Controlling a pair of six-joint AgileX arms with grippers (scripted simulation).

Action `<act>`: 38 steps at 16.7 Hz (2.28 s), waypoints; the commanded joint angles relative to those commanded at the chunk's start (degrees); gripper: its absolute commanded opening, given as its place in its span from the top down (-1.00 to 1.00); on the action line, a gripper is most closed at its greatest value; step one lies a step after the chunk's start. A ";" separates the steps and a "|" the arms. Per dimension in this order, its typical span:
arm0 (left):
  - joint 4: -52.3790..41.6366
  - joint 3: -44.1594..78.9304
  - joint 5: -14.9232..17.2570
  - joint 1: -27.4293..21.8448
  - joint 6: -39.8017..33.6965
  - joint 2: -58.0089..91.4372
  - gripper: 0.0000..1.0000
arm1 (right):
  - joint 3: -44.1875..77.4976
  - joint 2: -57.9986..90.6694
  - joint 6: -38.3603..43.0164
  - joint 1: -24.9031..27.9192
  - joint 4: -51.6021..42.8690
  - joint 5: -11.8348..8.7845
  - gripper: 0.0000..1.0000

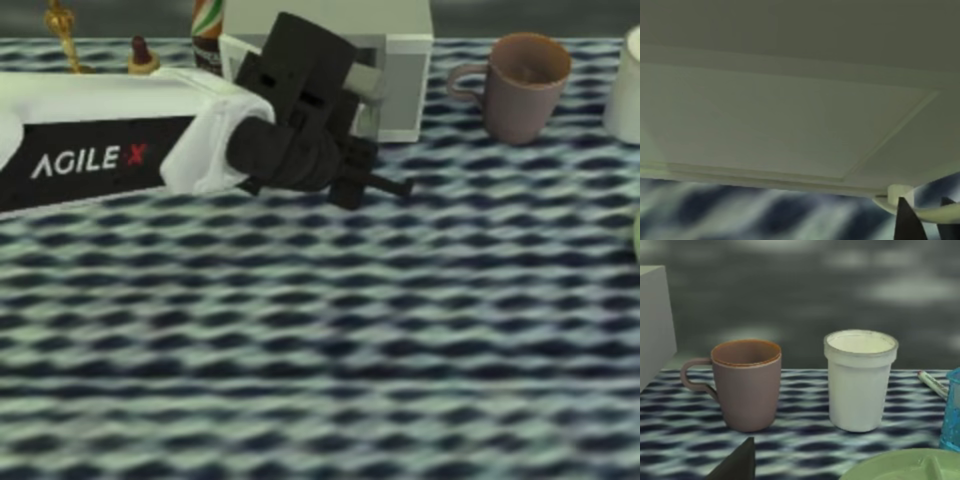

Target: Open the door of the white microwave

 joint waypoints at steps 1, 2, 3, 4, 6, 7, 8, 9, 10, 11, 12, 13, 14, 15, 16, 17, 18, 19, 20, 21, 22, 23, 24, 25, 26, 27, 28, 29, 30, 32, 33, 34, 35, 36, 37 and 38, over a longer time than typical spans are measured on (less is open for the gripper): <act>0.00 0.00 0.00 0.00 0.00 0.00 1.00 | 0.00 0.00 0.00 0.00 0.00 0.00 -1.00; -0.04 0.14 0.50 -0.51 -0.36 0.10 1.00 | 0.00 0.00 0.00 0.00 0.00 0.00 -1.00; -0.04 -0.02 0.60 -0.43 -0.18 0.04 1.00 | 0.00 0.00 0.00 0.00 0.00 0.00 -1.00; 0.05 -0.45 0.88 -0.19 0.35 -0.21 1.00 | 0.00 0.00 0.00 0.00 0.00 0.00 -1.00; 0.44 -1.06 1.51 0.32 1.36 -0.90 1.00 | 0.00 0.00 0.00 0.00 0.00 0.00 -1.00; 0.61 -1.46 1.87 0.58 2.00 -1.21 1.00 | 0.00 0.00 0.00 0.00 0.00 0.00 -1.00; 0.65 -1.87 2.15 0.83 2.46 -1.36 1.00 | 0.00 0.00 0.00 0.00 0.00 0.00 -1.00; 0.65 -1.94 2.20 0.86 2.55 -1.38 1.00 | 0.00 0.00 0.00 0.00 0.00 0.00 -1.00; 0.65 -1.94 2.20 0.86 2.55 -1.38 1.00 | 0.00 0.00 0.00 0.00 0.00 0.00 -1.00; 0.65 -1.94 2.20 0.86 2.55 -1.38 1.00 | 0.00 0.00 0.00 0.00 0.00 0.00 -1.00; 0.65 -1.94 2.20 0.86 2.55 -1.38 1.00 | 0.00 0.00 0.00 0.00 0.00 0.00 -1.00; 0.65 -1.94 2.20 0.86 2.55 -1.38 1.00 | 0.00 0.00 0.00 0.00 0.00 0.00 -1.00; 0.65 -1.94 2.20 0.86 2.55 -1.38 1.00 | 0.00 0.00 0.00 0.00 0.00 0.00 -1.00; 0.65 -1.94 2.20 0.86 2.55 -1.38 1.00 | 0.00 0.00 0.00 0.00 0.00 0.00 -1.00; 0.65 -1.94 2.20 0.86 2.55 -1.38 1.00 | 0.00 0.00 0.00 0.00 0.00 0.00 -1.00; 0.65 -1.94 2.20 0.86 2.55 -1.38 1.00 | 0.00 0.00 0.00 0.00 0.00 0.00 -1.00; 0.65 -1.94 2.20 0.86 2.55 -1.38 1.00 | 0.00 0.00 0.00 0.00 0.00 0.00 -1.00; 0.65 -1.94 2.20 0.86 2.55 -1.38 1.00 | 0.00 0.00 0.00 0.00 0.00 0.00 -1.00; 0.65 -1.94 2.20 0.86 2.55 -1.38 1.00 | 0.00 0.00 0.00 0.00 0.00 0.00 -1.00; 0.65 -1.94 2.20 0.86 2.55 -1.38 1.00 | 0.00 0.00 0.00 0.00 0.00 0.00 -1.00; 0.65 -1.94 2.20 0.86 2.55 -1.38 1.00 | 0.00 0.00 0.00 0.00 0.00 0.00 -1.00; 0.65 -1.94 2.20 0.86 2.55 -1.38 1.00 | 0.00 0.00 0.00 0.00 0.00 0.00 -1.00; 0.65 -1.94 2.20 0.86 2.55 -1.38 1.00 | 0.00 0.00 0.00 0.00 0.00 0.00 -1.00; 0.65 -1.94 2.20 0.86 2.55 -1.38 1.00 | 0.00 0.00 0.00 0.00 0.00 0.00 -1.00; 0.65 -1.94 2.20 0.86 2.55 -1.38 1.00 | 0.00 0.00 0.00 0.00 0.00 0.00 -1.00; 0.65 -1.94 2.20 0.86 2.55 -1.38 1.00 | 0.00 0.00 0.00 0.00 0.00 0.00 -1.00; 0.65 -1.94 2.20 0.86 2.55 -1.38 1.00 | 0.00 0.00 0.00 0.00 0.00 0.00 -1.00; 0.65 -1.94 2.20 0.86 2.55 -1.38 1.00 | 0.00 0.00 0.00 0.00 0.00 0.00 -1.00; 0.65 -1.94 2.20 0.86 2.55 -1.38 1.00 | 0.00 0.00 0.00 0.00 0.00 0.00 -1.00; 0.65 -1.94 2.20 0.86 2.55 -1.38 1.00 | 0.00 0.00 0.00 0.00 0.00 0.00 -1.00; 0.60 -1.83 2.70 0.35 2.19 -1.29 1.00 | 0.00 0.00 0.00 0.00 0.00 0.00 -1.00; 0.60 -1.98 2.80 0.44 2.36 -1.35 1.00 | 0.00 0.00 0.00 0.00 0.00 0.00 -1.00; 0.66 -2.36 3.10 0.68 2.90 -1.58 1.00 | 0.00 0.00 0.00 0.00 0.00 0.00 -1.00; 0.79 -2.67 3.42 0.93 3.44 -1.88 1.00 | 0.00 0.00 0.00 0.00 0.00 0.00 -1.00; 0.95 -2.92 3.73 1.21 3.91 -2.19 1.00 | 0.00 0.00 0.00 0.00 0.00 0.00 -1.00; 1.10 -3.24 4.10 1.46 4.53 -2.51 1.00 | 0.00 0.00 0.00 0.00 0.00 0.00 -1.00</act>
